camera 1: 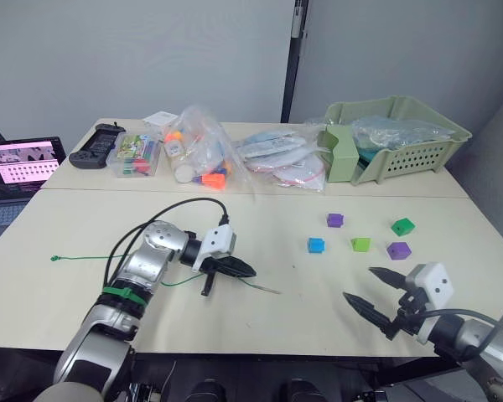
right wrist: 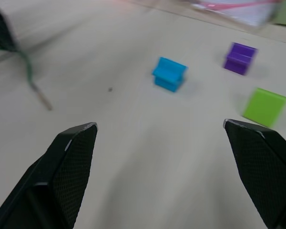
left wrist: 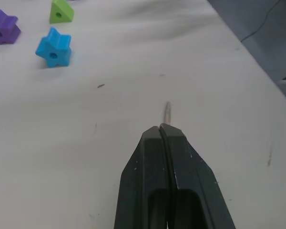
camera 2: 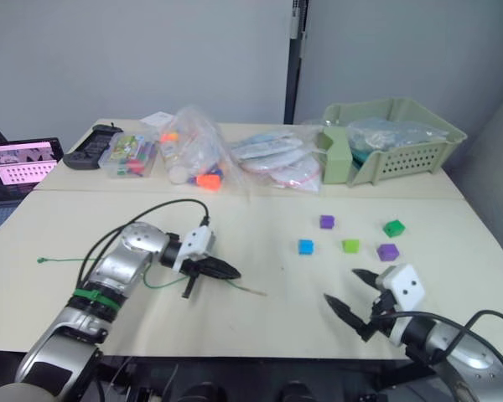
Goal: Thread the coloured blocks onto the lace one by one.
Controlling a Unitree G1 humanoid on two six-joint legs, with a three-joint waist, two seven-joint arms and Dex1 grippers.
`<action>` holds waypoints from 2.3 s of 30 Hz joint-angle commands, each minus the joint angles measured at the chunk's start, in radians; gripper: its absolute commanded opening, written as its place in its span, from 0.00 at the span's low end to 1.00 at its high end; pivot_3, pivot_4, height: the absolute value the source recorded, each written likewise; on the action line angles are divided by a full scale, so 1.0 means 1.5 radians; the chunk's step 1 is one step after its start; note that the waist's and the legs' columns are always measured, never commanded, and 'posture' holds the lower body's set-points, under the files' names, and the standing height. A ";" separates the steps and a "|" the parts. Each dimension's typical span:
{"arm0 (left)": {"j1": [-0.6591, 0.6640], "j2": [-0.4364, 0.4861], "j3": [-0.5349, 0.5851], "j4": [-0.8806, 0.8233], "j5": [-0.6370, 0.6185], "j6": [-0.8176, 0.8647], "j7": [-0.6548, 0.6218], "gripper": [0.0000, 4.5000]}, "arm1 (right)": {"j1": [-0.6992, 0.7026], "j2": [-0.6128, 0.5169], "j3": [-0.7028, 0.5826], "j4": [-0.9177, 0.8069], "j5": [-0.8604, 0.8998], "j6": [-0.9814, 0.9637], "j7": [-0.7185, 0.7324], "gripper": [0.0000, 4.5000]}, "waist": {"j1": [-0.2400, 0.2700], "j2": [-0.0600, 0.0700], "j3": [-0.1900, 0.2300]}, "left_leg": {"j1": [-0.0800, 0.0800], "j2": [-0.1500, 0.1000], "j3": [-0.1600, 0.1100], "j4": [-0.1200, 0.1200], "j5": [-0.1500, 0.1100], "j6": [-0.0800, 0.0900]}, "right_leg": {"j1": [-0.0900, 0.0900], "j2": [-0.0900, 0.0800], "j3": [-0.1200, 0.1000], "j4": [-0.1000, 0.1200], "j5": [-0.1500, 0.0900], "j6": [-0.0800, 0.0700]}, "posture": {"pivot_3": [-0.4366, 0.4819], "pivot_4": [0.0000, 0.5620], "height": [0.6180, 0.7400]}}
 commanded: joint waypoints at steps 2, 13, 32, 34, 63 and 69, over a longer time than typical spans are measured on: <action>0.029 0.029 0.025 -0.126 -0.039 0.082 0.027 0.01 | -0.026 0.042 -0.051 -0.011 -0.028 0.036 -0.137 1.00 | 0.000 0.000 0.000 | 0.000 0.000 -0.001 0.000 0.000 0.000 | 0.000 0.000 0.000 0.000 0.000 0.000 | 0.48 0.27 1.00; 0.039 0.014 -0.011 -0.096 -0.014 0.050 0.050 0.01 | -0.123 0.018 -0.053 0.032 -0.036 0.088 -0.172 1.00 | 0.003 0.000 0.000 | 0.000 -0.001 0.002 0.000 0.000 0.000 | 0.000 0.000 0.000 0.000 0.000 0.000 | 0.48 0.27 1.00; -0.070 -0.092 -0.091 0.273 0.101 -0.180 0.020 0.60 | -0.055 -0.160 0.020 0.014 0.038 0.027 0.197 1.00 | 0.003 0.000 0.000 | 0.000 -0.002 0.002 0.001 0.000 0.000 | 0.001 0.000 0.000 -0.001 0.000 0.000 | 0.48 0.27 1.00; -0.073 -0.096 -0.099 0.297 0.124 -0.208 0.031 0.48 | -0.062 -0.167 0.020 0.024 0.040 0.024 0.204 1.00 | 0.004 0.000 0.000 | 0.000 -0.003 0.002 0.002 0.000 0.000 | 0.002 0.000 0.000 -0.001 0.000 0.001 | 0.48 0.27 1.00; -0.030 0.066 -0.037 -0.002 0.053 -0.037 -0.045 0.00 | -0.129 -0.034 -0.019 0.087 -0.058 0.051 -0.091 1.00 | 0.000 0.001 0.000 | 0.000 -0.001 0.001 0.001 0.000 0.001 | 0.001 0.000 0.000 0.000 0.000 0.001 | 0.48 0.27 1.00; 0.012 0.080 -0.031 -0.088 0.038 0.012 -0.018 0.00 | -0.271 -0.043 -0.009 0.231 -0.124 0.087 -0.182 1.00 | 0.001 0.001 0.000 | 0.000 -0.001 0.002 0.001 0.000 0.001 | 0.000 0.000 0.000 0.000 0.000 0.001 | 0.48 0.27 1.00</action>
